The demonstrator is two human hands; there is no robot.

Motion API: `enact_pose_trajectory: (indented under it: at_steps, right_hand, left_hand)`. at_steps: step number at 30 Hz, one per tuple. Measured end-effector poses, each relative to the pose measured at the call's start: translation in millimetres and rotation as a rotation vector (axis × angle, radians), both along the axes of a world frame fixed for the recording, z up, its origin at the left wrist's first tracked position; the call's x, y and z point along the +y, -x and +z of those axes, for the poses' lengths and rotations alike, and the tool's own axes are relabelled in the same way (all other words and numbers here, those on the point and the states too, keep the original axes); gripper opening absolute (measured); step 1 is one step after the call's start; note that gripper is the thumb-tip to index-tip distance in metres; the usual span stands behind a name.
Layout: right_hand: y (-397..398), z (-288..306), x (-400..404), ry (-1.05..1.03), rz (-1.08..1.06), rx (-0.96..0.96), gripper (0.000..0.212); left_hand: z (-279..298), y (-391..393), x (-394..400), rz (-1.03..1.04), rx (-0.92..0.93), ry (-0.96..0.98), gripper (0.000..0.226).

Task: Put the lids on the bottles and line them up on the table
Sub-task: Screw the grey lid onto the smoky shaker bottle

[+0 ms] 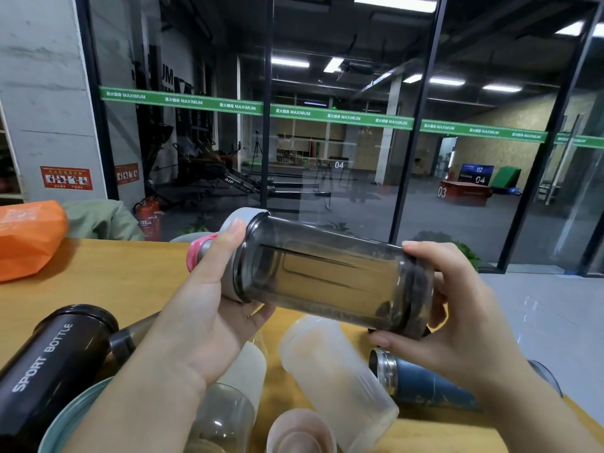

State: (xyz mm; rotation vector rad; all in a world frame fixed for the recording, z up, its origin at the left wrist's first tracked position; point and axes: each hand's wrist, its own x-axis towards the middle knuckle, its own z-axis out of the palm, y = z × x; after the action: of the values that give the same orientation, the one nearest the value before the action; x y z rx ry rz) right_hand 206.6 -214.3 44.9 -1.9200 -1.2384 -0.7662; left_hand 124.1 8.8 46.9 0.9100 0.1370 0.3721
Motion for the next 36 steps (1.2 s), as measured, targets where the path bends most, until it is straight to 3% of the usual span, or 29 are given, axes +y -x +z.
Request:
enact_pose_trajectory:
  at_steps: [5,12,16,20,22,26,30,33,36]
  right_hand:
    - [1,0,-2,0.028,-0.063,0.075,0.075]
    - [1,-5,0,0.077,-0.109,0.253,0.073]
    - [3,-4,4,0.064,-0.009,0.557,0.051]
    - [4,-3,12,0.010,0.038,0.890,0.074]
    - [1,-2,20,-0.050,-0.003,1.020,0.063]
    - [-2,3,23,-0.079,-0.001,1.223,0.042]
    - [3,10,10,0.090,0.184,1.433,0.079]
    - [-4,6,7,0.160,0.234,1.572,0.080]
    - [-6,3,11,0.087,0.282,1.579,0.082]
  left_hand:
    - [1,1,-2,-0.018,0.018,0.004,0.060]
    - [1,1,-3,-0.006,0.008,-0.046,0.041]
    - [3,3,-4,0.038,-0.019,-0.041,0.035]
    - [3,4,-1,0.048,-0.033,-0.034,0.047]
    - [2,3,3,0.038,-0.055,-0.041,0.050]
    - [-1,2,7,-0.004,-0.128,-0.071,0.078]
    - [-5,-1,8,-0.048,-0.180,-0.105,0.083]
    - [-4,1,9,-0.105,-0.248,-0.174,0.089]
    - [-1,3,9,-0.036,-0.283,-0.278,0.091]
